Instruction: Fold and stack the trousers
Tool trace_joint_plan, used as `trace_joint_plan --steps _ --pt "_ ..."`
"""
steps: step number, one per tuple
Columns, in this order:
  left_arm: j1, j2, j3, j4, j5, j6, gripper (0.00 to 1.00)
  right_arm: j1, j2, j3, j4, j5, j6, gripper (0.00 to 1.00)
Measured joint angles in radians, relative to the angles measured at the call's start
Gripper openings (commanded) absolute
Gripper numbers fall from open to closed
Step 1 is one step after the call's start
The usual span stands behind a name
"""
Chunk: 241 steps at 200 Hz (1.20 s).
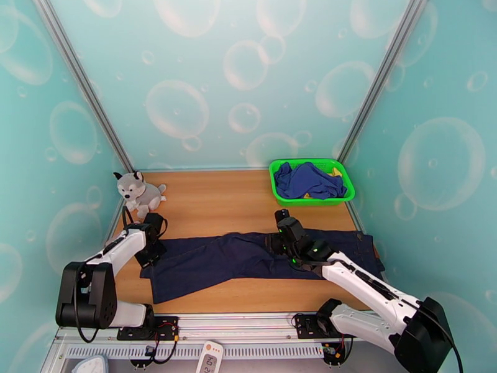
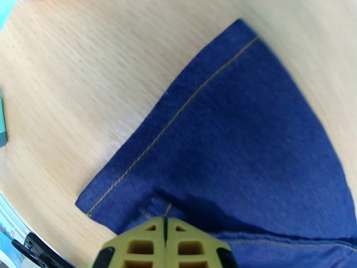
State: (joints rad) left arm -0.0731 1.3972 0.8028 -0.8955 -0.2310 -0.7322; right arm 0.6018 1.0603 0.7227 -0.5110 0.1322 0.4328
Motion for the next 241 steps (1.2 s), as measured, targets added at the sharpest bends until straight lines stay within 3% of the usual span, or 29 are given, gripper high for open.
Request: trace_joint_plan --steps 46,105,145,193,241 --pt "-0.003 -0.020 0.000 0.002 0.029 0.005 0.44 0.000 -0.006 -0.003 0.006 -0.028 0.001 0.45" --pt "-0.022 0.031 -0.015 0.048 0.059 0.006 0.47 0.000 -0.029 -0.004 0.006 -0.031 0.003 0.45" --pt "-0.050 0.073 -0.021 0.056 0.056 -0.004 0.30 0.000 -0.037 -0.005 0.006 -0.031 0.004 0.45" --pt "-0.053 0.074 -0.021 0.053 0.055 -0.010 0.00 0.003 -0.038 -0.006 0.006 -0.031 0.005 0.45" --pt "-0.060 0.055 -0.009 0.008 0.045 -0.006 0.00 0.005 -0.051 -0.006 0.006 -0.031 0.012 0.45"
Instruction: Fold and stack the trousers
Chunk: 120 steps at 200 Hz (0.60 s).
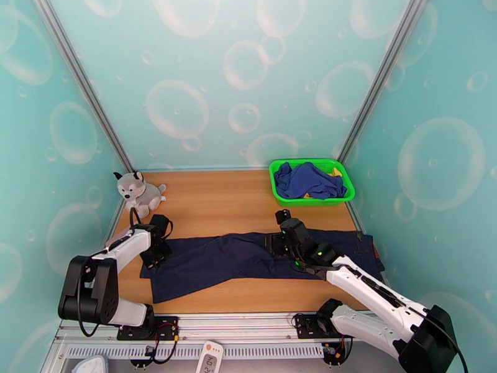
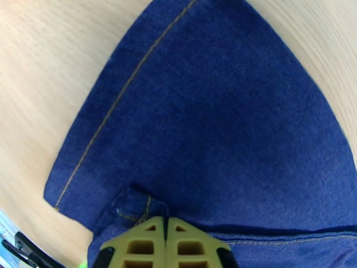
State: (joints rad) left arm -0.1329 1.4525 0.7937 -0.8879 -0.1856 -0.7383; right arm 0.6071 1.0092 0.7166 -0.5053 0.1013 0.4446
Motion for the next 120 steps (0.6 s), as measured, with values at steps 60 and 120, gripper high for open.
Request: trace_joint_plan --steps 60,120 --pt "-0.026 -0.095 0.175 -0.127 -0.032 0.009 0.00 -0.042 0.018 -0.033 0.005 0.000 0.043 0.46" --pt "-0.031 0.006 0.274 -0.177 -0.138 0.028 0.00 -0.162 0.007 -0.125 0.026 -0.072 0.108 0.47"
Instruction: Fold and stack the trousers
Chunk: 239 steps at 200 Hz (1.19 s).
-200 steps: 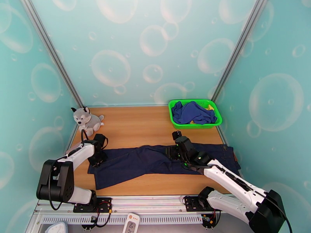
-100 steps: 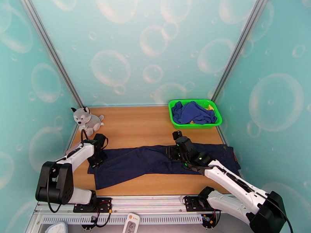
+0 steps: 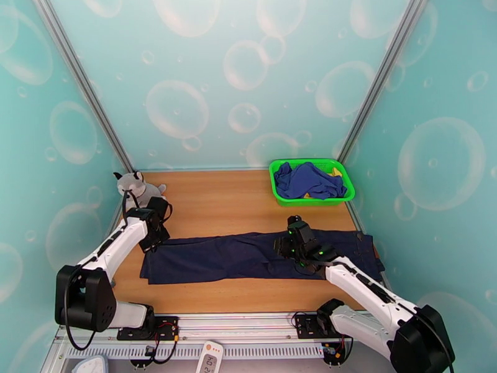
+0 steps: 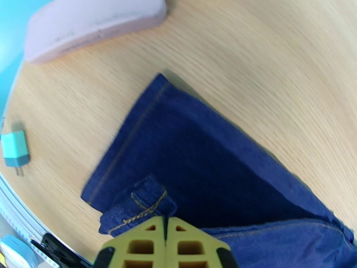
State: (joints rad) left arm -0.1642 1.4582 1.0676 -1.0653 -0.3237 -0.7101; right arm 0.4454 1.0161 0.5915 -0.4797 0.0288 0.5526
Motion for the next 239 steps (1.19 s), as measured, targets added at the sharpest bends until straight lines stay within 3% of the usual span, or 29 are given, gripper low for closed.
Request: trace_joint_plan --steps 48,142,153,171,182,193,223,239 --pt "0.001 0.078 0.042 0.018 -0.081 0.008 0.00 0.000 -0.027 -0.003 0.006 -0.032 0.013 0.46" --pt "0.002 0.248 0.093 0.130 -0.134 0.037 0.00 -0.005 -0.015 -0.011 0.012 -0.025 0.056 0.48" --pt "0.002 0.248 0.085 0.146 -0.149 0.038 0.10 -0.010 -0.015 -0.011 0.012 -0.019 0.061 0.49" --pt "0.009 0.240 0.077 0.171 -0.169 0.037 0.12 -0.028 -0.016 -0.020 0.015 -0.010 0.068 0.53" --pt "0.009 0.233 0.071 0.192 -0.191 0.045 0.29 -0.050 -0.016 -0.030 0.018 -0.010 0.079 0.55" --pt "0.009 0.216 0.056 0.224 -0.215 0.053 0.33 -0.081 -0.016 -0.043 0.021 -0.017 0.090 0.56" --pt "0.009 0.093 -0.006 0.310 -0.245 0.082 0.59 -0.252 -0.052 -0.127 0.031 -0.068 0.138 0.60" --pt "0.008 0.003 -0.041 0.339 -0.229 0.085 0.65 -0.372 -0.102 -0.175 0.030 -0.115 0.151 0.64"
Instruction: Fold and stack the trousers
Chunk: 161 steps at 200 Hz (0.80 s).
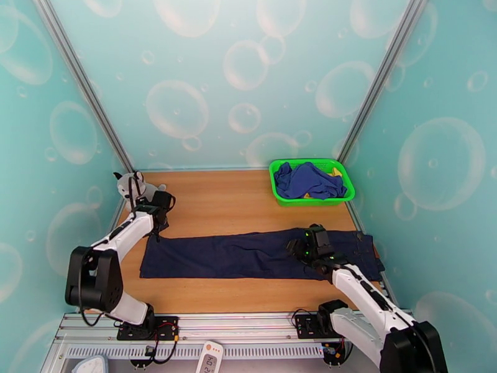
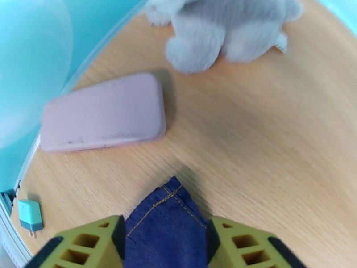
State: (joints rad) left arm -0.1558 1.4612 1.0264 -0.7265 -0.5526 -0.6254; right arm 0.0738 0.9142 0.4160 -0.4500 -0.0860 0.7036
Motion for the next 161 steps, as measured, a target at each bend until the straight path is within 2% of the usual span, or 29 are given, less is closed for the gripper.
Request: trace_joint_plan --steps 15,35,70,107,137,161 --pt "-0.003 -0.086 -0.037 0.019 0.061 0.001 0.70 -0.103 -0.026 -0.015 -0.009 -0.050 0.002 0.65" --pt "-0.020 -0.191 -0.111 0.036 0.204 -0.007 0.70 -0.242 -0.042 -0.016 -0.014 -0.105 0.000 0.65" --pt "-0.124 -0.273 -0.314 0.050 0.449 -0.090 0.71 -0.410 -0.140 -0.019 -0.043 -0.147 0.003 0.67" --pt "-0.137 -0.273 -0.483 0.064 0.500 -0.207 0.72 -0.434 -0.095 -0.018 -0.014 -0.227 0.004 0.65" --pt "-0.118 -0.255 -0.489 0.123 0.471 -0.275 0.75 -0.421 -0.049 -0.018 -0.008 -0.249 0.004 0.65" --pt "-0.066 -0.247 -0.497 0.177 0.466 -0.339 0.75 -0.418 -0.048 -0.018 0.000 -0.258 0.010 0.65"
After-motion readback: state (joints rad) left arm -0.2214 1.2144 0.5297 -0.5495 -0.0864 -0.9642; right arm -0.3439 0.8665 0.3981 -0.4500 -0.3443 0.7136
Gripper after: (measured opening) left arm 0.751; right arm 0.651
